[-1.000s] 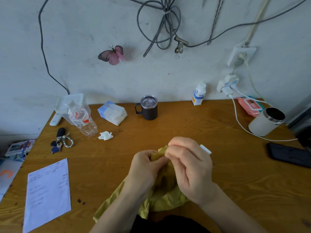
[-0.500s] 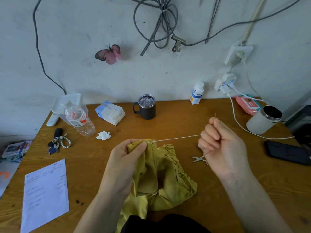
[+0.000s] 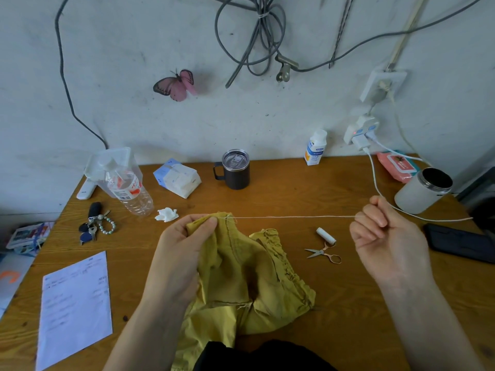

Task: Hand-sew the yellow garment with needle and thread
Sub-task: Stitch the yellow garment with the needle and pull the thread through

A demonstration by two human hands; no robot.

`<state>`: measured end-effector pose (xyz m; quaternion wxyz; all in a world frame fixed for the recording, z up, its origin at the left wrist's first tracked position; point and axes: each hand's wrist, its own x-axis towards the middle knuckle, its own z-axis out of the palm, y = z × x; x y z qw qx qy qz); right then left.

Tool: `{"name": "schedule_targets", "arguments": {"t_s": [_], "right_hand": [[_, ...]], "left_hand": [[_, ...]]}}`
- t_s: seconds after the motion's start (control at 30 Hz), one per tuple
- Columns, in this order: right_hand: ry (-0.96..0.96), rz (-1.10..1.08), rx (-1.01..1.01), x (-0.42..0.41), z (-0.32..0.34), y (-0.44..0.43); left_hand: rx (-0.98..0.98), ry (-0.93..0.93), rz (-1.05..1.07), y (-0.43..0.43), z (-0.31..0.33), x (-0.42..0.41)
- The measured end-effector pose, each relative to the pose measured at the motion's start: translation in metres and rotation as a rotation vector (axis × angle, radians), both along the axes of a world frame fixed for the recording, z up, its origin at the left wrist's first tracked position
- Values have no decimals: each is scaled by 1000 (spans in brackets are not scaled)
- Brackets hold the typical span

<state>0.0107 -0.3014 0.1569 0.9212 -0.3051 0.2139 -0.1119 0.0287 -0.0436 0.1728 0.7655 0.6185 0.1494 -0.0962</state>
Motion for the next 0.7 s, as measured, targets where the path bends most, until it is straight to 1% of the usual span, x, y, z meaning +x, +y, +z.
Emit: {"name": "schedule_targets", "arguments": {"t_s": [0.33,0.57,0.7], "right_hand": [[51,-149,31,-5,-2,-22],[47,-194,36,-9,1,-28],[51,-235,37,-10,1,-32]], "left_hand": [[19,9,67,9,-1,4],[-33,11,112,12,1,6],[-3,29,127,15,0,7]]}}
